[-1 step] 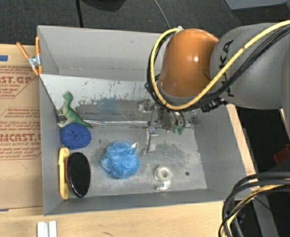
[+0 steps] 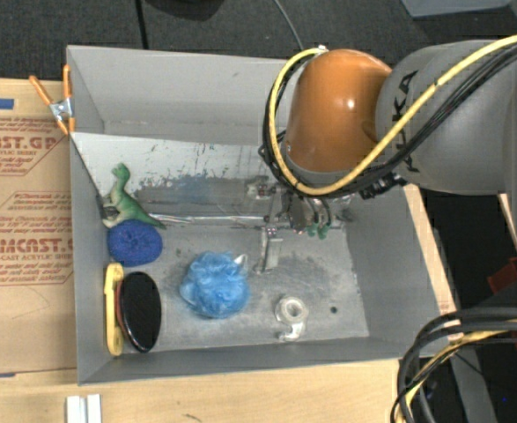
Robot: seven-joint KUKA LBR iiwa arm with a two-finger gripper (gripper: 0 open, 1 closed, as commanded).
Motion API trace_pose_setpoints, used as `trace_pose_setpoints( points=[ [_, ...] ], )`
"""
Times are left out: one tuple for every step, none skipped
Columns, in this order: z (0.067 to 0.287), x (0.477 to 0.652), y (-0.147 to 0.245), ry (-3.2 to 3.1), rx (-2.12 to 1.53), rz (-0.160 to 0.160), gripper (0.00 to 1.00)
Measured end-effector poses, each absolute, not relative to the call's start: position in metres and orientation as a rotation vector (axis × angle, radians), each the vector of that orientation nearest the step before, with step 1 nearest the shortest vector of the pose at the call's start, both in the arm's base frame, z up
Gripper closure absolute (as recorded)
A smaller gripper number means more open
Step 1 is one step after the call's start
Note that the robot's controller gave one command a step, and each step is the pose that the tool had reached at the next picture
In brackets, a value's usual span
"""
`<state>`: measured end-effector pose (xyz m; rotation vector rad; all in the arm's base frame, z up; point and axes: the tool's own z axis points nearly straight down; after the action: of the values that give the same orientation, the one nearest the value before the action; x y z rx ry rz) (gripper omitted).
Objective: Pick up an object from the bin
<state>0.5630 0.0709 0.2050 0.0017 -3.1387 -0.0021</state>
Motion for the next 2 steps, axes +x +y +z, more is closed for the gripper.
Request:
trace_pose_setpoints(
  points=[
    [0.2243, 0.5635, 0.0658, -3.134, 0.092, -0.001, 0.00],
    [0.2295, 0.5708, 0.0608, -3.154, 0.208, -0.002, 0.00]
  ],
)
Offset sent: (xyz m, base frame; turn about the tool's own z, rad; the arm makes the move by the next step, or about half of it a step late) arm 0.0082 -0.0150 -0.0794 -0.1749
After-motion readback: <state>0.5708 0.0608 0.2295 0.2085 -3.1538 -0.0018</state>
